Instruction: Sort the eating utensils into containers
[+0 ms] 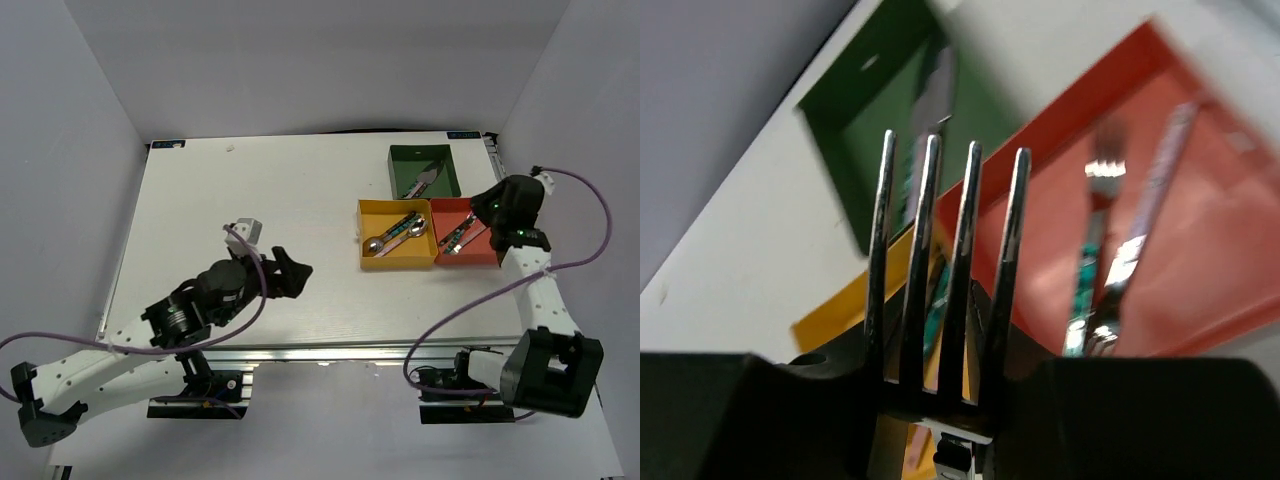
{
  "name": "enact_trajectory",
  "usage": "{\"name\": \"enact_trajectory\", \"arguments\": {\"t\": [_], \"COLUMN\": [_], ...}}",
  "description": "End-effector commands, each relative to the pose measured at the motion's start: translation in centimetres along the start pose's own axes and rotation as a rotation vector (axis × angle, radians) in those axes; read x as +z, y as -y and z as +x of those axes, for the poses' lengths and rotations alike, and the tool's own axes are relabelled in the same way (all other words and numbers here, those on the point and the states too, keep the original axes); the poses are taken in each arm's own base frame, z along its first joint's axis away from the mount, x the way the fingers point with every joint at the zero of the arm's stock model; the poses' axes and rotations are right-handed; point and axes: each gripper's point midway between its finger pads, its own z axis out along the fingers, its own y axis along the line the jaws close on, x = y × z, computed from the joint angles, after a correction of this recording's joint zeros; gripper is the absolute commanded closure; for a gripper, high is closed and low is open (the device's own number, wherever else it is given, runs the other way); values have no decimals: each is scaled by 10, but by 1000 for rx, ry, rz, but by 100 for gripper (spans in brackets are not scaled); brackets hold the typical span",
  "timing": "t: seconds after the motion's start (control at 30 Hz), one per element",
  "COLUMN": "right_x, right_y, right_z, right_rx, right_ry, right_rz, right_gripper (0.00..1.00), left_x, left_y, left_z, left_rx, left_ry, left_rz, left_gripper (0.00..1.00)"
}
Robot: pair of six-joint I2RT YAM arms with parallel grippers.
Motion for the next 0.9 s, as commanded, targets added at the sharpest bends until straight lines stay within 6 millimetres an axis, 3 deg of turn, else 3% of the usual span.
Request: {"name": "enact_trajectory", "arguments": {"t": [0.0, 0.07, 0.1, 0.2, 0.47, 0.57, 0.8, 0.87], "right_x": [11, 30, 35, 58, 75, 80, 88, 91], "right_y": [35, 48, 44, 64, 79, 87, 87, 89], "right_z": [-34, -36, -47, -35, -8, 1, -5, -1], "right_rx": [1, 4, -4, -20, 11, 12, -7, -5], "right_ry": [39, 16, 30, -27, -71, -96, -91, -113], "right_rz": [121, 157, 160, 234, 241, 268, 277, 281], "right_gripper": [100, 100, 100, 100, 99, 93, 88, 79], "left_x": [-26, -35, -36, -44, -48, -47, -48, -48], "left_y": [-41, -42, -42, -25, -25, -26, -27, -26], "left_z": [11, 10, 14, 8, 6, 7, 5, 6], "left_rx": [91, 96, 89, 79, 67, 69, 62, 63], "left_ry": [-53, -39, -38, -16, 6, 1, 10, 10], "left_rz": [-130, -99, -79, 35, 48, 42, 41, 43], "left_gripper": [2, 2, 2, 2, 2, 2, 2, 2]}}
